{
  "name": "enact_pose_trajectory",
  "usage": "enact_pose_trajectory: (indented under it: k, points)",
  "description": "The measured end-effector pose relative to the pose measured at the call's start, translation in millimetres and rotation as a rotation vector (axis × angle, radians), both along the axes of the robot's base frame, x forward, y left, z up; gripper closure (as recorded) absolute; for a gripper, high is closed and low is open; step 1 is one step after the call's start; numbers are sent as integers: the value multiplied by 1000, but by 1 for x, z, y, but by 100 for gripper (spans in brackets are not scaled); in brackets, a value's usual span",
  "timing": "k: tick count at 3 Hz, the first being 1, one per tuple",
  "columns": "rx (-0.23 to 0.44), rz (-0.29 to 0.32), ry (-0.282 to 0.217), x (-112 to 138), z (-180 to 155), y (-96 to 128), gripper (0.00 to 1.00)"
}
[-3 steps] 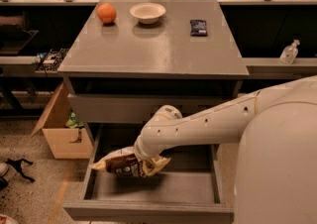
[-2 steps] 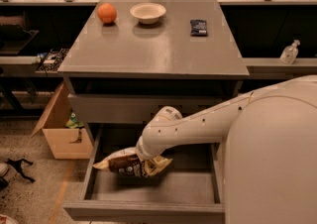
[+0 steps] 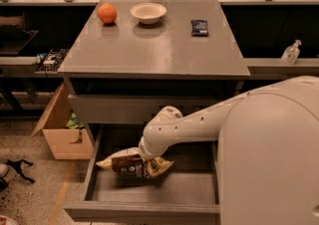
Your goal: Place brown chip bag into middle drawer
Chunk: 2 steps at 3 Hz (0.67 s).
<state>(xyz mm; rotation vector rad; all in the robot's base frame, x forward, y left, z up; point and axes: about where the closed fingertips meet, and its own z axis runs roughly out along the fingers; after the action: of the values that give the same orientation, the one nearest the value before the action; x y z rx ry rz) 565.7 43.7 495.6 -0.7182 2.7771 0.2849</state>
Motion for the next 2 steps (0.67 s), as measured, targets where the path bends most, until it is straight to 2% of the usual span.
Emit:
enact_pose_trajectory:
  k: [2]
  points:
    - [-1, 2, 4, -1, -2, 1, 12]
